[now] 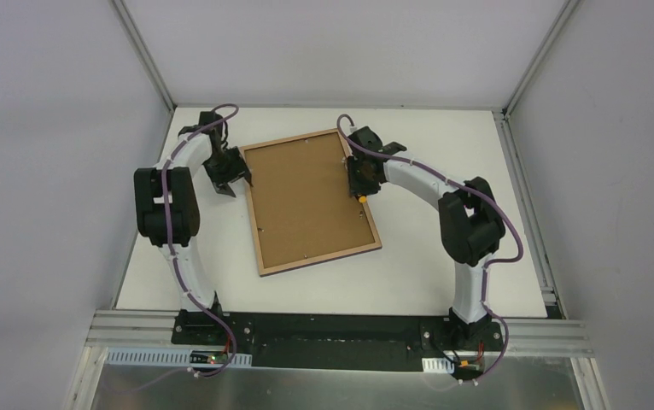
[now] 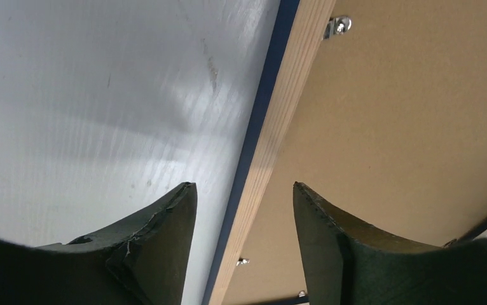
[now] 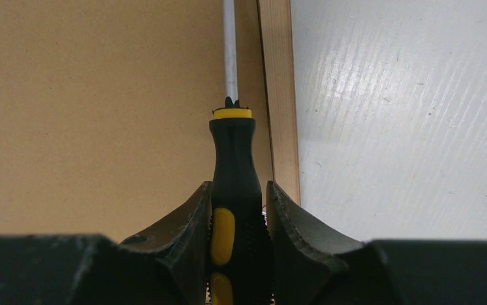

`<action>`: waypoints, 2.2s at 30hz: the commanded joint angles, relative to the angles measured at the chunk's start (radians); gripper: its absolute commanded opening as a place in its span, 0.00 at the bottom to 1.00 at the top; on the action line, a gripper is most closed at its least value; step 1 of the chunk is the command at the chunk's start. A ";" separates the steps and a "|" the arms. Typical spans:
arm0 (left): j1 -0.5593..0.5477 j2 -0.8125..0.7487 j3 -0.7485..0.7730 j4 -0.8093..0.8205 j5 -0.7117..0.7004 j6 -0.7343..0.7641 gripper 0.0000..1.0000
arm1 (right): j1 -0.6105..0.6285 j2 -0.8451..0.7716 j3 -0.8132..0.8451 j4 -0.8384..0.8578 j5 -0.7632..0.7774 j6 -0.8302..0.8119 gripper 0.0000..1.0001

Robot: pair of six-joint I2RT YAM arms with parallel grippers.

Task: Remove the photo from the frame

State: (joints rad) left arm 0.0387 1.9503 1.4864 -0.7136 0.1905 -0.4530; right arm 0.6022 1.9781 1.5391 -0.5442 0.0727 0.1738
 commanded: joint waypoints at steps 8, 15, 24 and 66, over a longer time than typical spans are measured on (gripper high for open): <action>-0.033 0.066 0.038 0.010 -0.023 0.047 0.44 | -0.002 0.022 0.039 -0.010 0.061 0.008 0.00; -0.035 0.097 0.038 0.011 -0.045 0.033 0.47 | -0.005 0.034 0.048 -0.002 0.062 -0.008 0.00; -0.034 0.136 0.038 0.012 -0.037 0.020 0.22 | -0.012 0.056 0.068 0.024 0.014 -0.022 0.00; -0.035 -0.023 -0.034 -0.054 0.017 0.081 0.52 | -0.023 -0.444 -0.141 -0.294 -0.109 0.139 0.00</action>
State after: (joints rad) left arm 0.0017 2.0270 1.4860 -0.7059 0.1860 -0.3679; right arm 0.5793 1.6398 1.4971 -0.8131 0.0360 0.2329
